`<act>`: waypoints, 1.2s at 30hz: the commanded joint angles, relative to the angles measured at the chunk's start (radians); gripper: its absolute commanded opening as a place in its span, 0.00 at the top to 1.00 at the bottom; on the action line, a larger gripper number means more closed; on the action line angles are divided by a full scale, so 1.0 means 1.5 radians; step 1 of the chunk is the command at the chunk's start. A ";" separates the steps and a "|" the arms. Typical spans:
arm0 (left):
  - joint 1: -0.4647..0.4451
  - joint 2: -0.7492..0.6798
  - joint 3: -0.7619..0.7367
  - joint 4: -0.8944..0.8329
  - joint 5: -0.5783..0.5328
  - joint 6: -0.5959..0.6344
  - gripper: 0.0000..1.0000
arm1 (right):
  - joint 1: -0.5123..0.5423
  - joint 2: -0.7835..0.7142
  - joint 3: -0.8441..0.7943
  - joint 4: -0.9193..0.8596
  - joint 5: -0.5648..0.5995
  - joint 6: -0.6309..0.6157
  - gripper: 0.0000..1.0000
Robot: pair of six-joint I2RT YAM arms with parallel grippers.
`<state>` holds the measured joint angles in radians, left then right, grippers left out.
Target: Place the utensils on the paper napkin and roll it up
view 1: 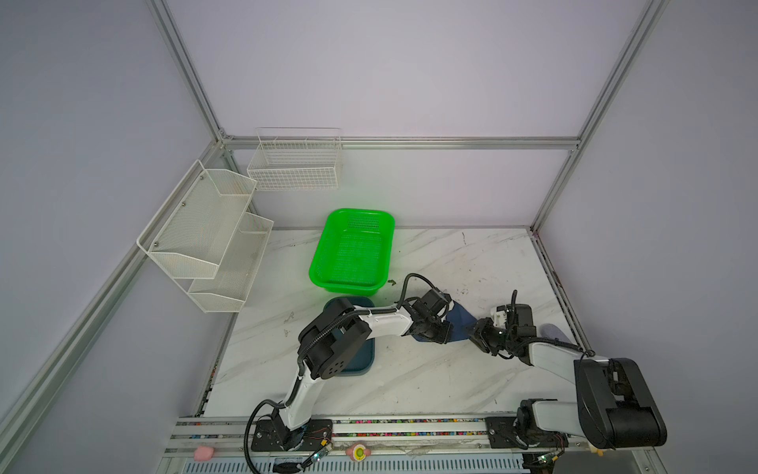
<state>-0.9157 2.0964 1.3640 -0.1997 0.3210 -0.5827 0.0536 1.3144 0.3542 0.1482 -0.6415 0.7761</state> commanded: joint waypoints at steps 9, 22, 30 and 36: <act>0.006 -0.025 0.043 -0.003 0.004 0.010 1.00 | -0.019 -0.004 -0.009 0.136 -0.034 0.039 0.59; 0.006 -0.027 0.047 -0.007 0.002 0.011 1.00 | -0.021 0.019 -0.011 0.154 -0.049 -0.008 0.59; 0.007 -0.028 0.047 -0.009 -0.008 0.003 1.00 | -0.021 0.023 -0.003 0.129 -0.051 -0.030 0.66; 0.007 -0.029 0.045 -0.011 -0.014 0.004 1.00 | -0.021 0.016 0.008 0.118 -0.050 -0.021 0.80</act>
<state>-0.9112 2.0960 1.3640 -0.2020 0.3202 -0.5831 0.0261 1.3594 0.3492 0.3378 -0.7021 0.7475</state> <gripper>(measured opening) 0.047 0.207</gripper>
